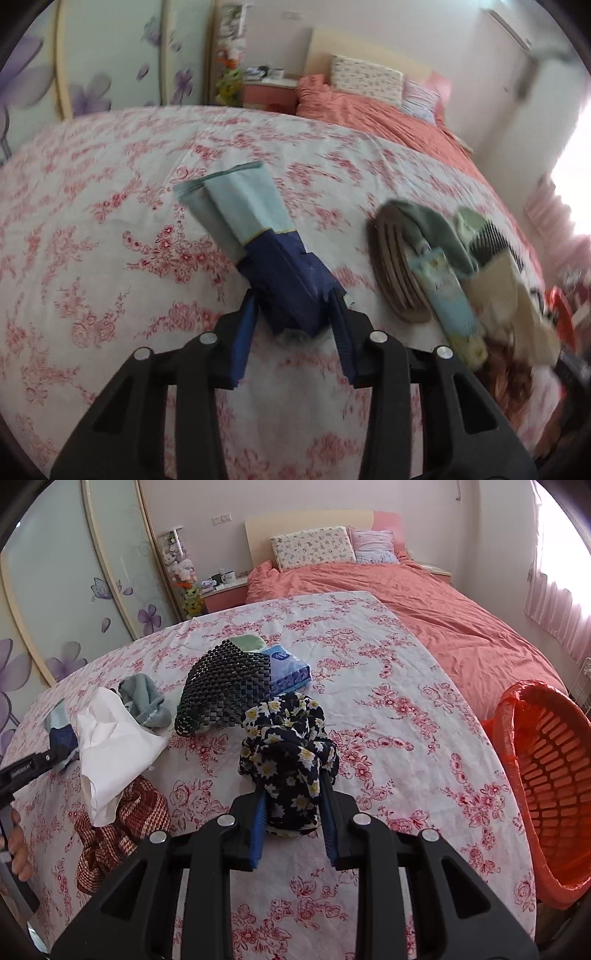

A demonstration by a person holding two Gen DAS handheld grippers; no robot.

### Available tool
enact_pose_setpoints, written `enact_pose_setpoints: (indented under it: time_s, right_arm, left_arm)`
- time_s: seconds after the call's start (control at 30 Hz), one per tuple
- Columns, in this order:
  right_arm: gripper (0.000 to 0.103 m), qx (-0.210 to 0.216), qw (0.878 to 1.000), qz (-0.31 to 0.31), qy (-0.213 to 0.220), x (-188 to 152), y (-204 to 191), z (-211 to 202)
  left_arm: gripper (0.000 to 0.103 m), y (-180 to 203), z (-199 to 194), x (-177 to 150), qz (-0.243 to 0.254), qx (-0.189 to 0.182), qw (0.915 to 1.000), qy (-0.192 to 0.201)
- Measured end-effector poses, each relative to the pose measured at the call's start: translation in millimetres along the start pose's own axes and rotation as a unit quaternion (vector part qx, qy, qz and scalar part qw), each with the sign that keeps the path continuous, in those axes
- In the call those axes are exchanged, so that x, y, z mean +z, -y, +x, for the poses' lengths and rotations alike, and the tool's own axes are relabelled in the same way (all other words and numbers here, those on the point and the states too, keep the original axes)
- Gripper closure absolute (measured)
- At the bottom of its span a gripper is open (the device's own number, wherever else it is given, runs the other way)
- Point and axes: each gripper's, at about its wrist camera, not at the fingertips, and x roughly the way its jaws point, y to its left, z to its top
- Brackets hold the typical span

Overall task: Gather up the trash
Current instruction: 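Grasp the blue-and-mint packet with the left tool while the right tool grasps the floral cloth, then lift the packet with the left tool and the floral cloth with the right tool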

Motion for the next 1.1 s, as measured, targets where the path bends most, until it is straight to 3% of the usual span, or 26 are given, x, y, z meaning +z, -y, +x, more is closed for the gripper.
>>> enact_pose_setpoints:
  time_s: [0.1,0.37,0.47,0.67,0.8,1.0,1.1]
  right_arm:
    - [0.077,0.000,1.000,-0.003,-0.004,0,-1,2]
    - [0.077,0.004,1.000,-0.004,-0.003,1,-2,1]
    - [0.071,0.019,1.000,0.008,-0.003,4,-1,-2]
    - [0.065,0.018,1.000,0.012,-0.005,7,-3,-1]
    - [0.048,0.030,0.999,0.026,0.000,10,-4,-3]
    - [0.043,0.006,1.000,0.009,-0.004,14,-10,9]
    - [0.057,-0.003,1.000,0.004,-0.011,11,-9,13]
  left_arm:
    - [0.045,0,-1,-4,-0.003,0.022,0.9997,0.001]
    - [0.036,-7,5,8,-0.041,0.027,0.9988,0.000]
    - [0.026,-3,5,11,-0.041,0.033,0.9986,0.006]
    - [0.024,-3,10,21,-0.060,0.040,0.9974,0.006]
    - [0.018,-5,11,26,-0.073,0.041,0.9965,0.010]
    - [0.022,-10,21,34,-0.093,0.047,0.9945,0.004]
    - [0.037,-13,29,35,-0.101,0.054,0.9935,-0.006]
